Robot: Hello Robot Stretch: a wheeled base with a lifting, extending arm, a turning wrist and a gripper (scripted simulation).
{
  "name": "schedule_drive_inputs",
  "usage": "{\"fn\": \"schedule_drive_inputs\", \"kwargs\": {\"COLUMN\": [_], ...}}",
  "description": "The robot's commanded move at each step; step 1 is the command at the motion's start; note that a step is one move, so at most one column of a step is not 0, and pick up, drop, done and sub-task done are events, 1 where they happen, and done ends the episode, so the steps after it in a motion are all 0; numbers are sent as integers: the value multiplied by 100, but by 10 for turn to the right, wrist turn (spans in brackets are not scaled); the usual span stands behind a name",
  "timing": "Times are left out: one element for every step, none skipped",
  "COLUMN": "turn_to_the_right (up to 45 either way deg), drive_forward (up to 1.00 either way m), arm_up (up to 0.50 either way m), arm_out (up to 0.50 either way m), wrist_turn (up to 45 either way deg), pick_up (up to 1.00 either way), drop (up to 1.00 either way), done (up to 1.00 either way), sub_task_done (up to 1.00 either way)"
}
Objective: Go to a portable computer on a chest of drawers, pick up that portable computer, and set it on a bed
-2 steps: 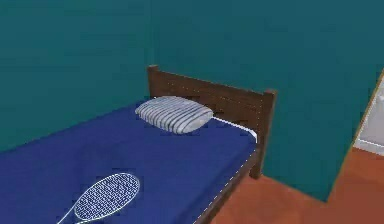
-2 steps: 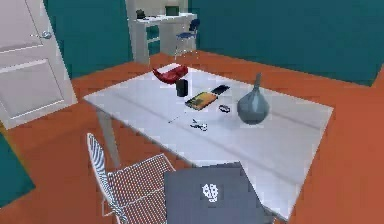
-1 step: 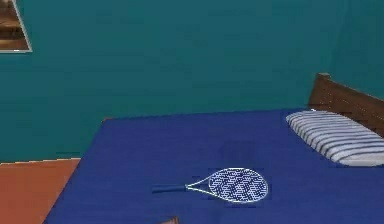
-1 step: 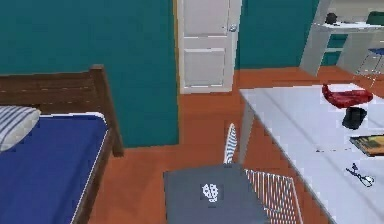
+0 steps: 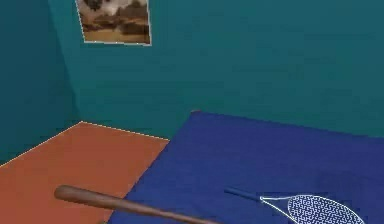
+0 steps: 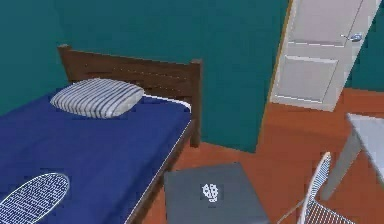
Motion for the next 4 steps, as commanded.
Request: {"fn": "schedule_drive_inputs", "kwargs": {"turn_to_the_right": [-450,-30,0,450], "drive_forward": [0,0,25,0], "arm_up": [0,0,0,0], "arm_out": [0,0,0,0], "wrist_turn": [0,0,0,0], "pick_up": [0,0,0,0], "drop": [0,0,0,0], "done": [0,0,0,0], "sub_task_done": [0,0,0,0]}}
